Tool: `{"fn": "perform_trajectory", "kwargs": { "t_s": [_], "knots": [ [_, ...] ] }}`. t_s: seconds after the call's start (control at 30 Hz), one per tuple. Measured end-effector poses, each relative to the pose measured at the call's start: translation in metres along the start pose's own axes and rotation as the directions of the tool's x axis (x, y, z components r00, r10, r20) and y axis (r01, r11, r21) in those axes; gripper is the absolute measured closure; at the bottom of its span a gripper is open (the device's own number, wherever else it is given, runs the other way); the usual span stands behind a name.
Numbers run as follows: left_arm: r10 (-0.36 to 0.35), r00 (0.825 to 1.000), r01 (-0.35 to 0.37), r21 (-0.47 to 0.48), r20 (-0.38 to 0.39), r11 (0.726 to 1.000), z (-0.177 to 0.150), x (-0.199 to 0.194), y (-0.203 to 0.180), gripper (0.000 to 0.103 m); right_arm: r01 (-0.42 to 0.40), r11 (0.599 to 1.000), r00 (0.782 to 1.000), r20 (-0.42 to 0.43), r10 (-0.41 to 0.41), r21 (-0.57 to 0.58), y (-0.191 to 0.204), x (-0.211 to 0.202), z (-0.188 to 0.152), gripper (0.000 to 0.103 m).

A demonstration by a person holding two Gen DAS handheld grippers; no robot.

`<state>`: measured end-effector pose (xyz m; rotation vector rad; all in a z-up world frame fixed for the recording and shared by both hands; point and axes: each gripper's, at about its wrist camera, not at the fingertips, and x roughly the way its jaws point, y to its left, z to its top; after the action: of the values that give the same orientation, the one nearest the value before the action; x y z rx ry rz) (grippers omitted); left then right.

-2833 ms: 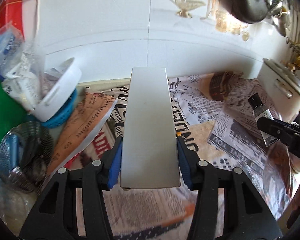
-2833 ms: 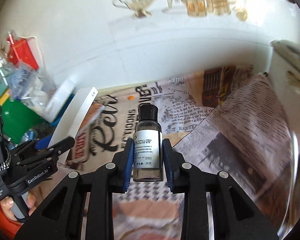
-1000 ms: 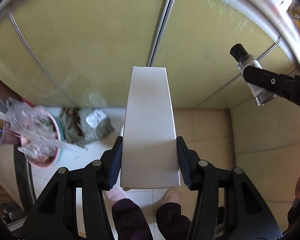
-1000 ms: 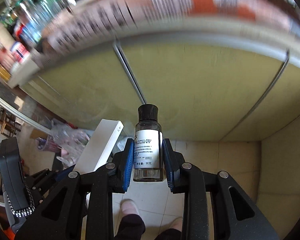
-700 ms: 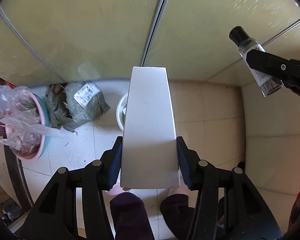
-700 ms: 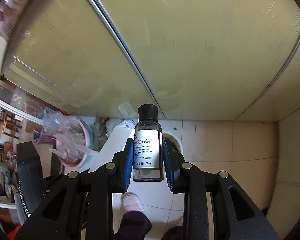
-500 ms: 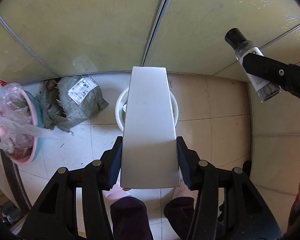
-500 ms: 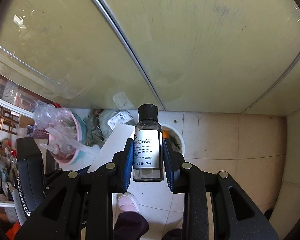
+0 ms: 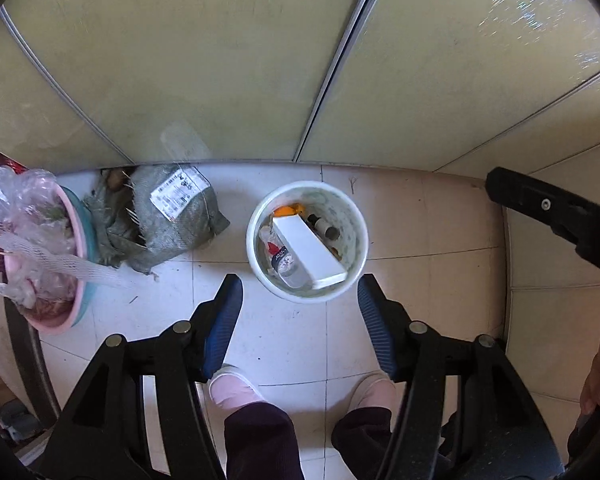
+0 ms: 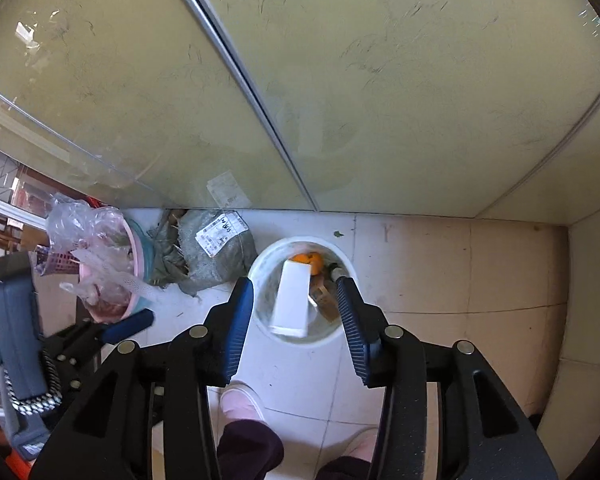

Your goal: Collect trash

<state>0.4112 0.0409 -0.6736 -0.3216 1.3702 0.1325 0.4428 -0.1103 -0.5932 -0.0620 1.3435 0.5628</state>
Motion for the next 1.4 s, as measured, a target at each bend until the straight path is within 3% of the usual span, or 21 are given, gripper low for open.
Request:
{"fn": "perform_trajectory", "kwargs": {
  "t_s": [0.17,0.33,0.43,0.57,0.67,0.77,0.9,1.07,1.2,1.27,1.33,1.4],
  "knots": [
    [0.01,0.998,-0.012,0.02,0.061,1.0,0.012,-0.067,-0.016,0.044,-0.004,1.0,1.0,0.022,0.004,-0.003,0.004,-0.047,0.008,0.063],
    [0.001,0.989,-0.004,0.02,0.145,1.0,0.024,-0.157,-0.037,0.044,0.0,1.0,0.997,0.076,0.002,-0.026,0.012,-0.135,0.019,0.063],
    [-0.004,0.979,-0.001,0.025,0.203,1.0,0.03,-0.219,-0.051,0.044,0.003,0.999,0.993,0.12,0.002,-0.043,0.019,-0.193,0.025,0.063],
    [-0.002,0.951,-0.014,0.05,0.31,0.999,0.033,-0.31,-0.075,0.044,-0.006,0.998,0.976,0.217,0.02,-0.061,0.029,-0.275,0.028,0.063],
    [0.009,0.91,-0.036,0.057,0.415,0.998,0.026,-0.378,-0.093,0.044,-0.016,0.997,0.949,0.313,0.04,-0.077,0.034,-0.341,0.026,0.063],
    [-0.006,0.857,-0.019,0.044,0.516,0.999,0.01,-0.445,-0.103,0.044,-0.032,0.994,0.909,0.41,0.071,-0.102,0.042,-0.402,0.017,0.063],
    [-0.033,0.768,0.013,0.036,0.64,0.999,-0.026,-0.526,-0.117,0.044,-0.02,0.989,0.838,0.537,0.095,-0.144,0.053,-0.48,-0.007,0.063],
    [-0.044,0.683,0.004,0.056,0.729,0.998,-0.067,-0.596,-0.133,0.039,-0.011,0.985,0.756,0.643,0.121,-0.173,0.079,-0.539,-0.043,0.063],
    [-0.035,0.626,-0.034,0.073,0.779,0.997,-0.102,-0.628,-0.135,0.028,0.009,0.983,0.715,0.688,0.122,-0.184,0.103,-0.564,-0.072,0.063],
    [-0.036,0.611,-0.043,0.078,0.791,0.996,-0.117,-0.637,-0.132,0.008,0.036,0.983,0.702,0.705,0.102,-0.178,0.115,-0.571,-0.084,0.062],
    [-0.029,0.584,-0.057,0.076,0.811,0.995,-0.133,-0.648,-0.126,0.001,0.056,0.985,0.69,0.72,0.08,-0.163,0.121,-0.579,-0.098,0.055],
    [-0.038,0.582,-0.06,0.089,0.813,0.994,-0.149,-0.658,-0.12,0.001,0.072,0.989,0.67,0.74,0.049,-0.131,0.131,-0.586,-0.112,0.036]
  ]
}}
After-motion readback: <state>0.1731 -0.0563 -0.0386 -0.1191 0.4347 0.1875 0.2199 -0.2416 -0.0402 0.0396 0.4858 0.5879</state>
